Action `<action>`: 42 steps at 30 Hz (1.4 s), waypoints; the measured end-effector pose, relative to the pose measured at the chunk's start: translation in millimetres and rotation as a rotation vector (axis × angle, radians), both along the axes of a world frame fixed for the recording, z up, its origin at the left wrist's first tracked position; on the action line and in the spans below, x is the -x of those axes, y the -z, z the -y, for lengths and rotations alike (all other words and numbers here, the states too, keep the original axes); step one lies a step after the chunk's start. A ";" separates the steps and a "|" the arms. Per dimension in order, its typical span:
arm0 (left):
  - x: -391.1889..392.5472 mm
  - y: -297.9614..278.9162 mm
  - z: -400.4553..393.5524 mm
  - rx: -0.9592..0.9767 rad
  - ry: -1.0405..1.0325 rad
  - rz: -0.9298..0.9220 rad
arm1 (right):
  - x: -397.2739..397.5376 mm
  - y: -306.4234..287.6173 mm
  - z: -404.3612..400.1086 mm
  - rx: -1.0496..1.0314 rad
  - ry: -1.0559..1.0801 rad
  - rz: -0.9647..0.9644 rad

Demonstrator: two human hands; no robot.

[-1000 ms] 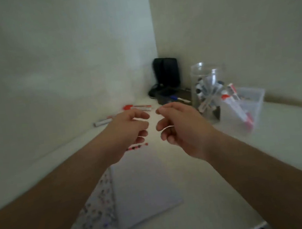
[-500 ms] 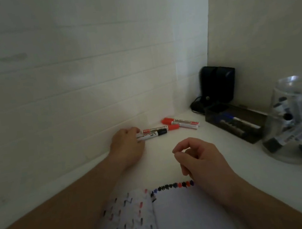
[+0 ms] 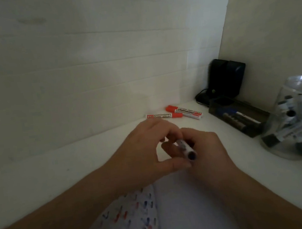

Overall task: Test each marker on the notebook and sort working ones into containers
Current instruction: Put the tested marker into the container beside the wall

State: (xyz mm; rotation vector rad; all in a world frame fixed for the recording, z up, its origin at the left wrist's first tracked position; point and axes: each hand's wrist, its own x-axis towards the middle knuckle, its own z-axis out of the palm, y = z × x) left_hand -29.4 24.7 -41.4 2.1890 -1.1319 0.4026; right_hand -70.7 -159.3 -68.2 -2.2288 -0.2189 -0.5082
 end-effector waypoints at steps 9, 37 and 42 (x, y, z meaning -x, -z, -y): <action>-1.1 35.7 -14.7 -0.040 -0.017 -0.075 | 1.5 -9.0 -26.8 -0.707 -0.155 -0.280; -34.9 33.6 -32.8 -0.461 -0.027 -0.376 | -1.4 2.1 -25.8 -0.353 -0.018 -0.329; -35.5 29.5 -33.5 -0.491 -0.022 -0.419 | -3.5 5.3 -26.2 -0.343 0.030 -0.349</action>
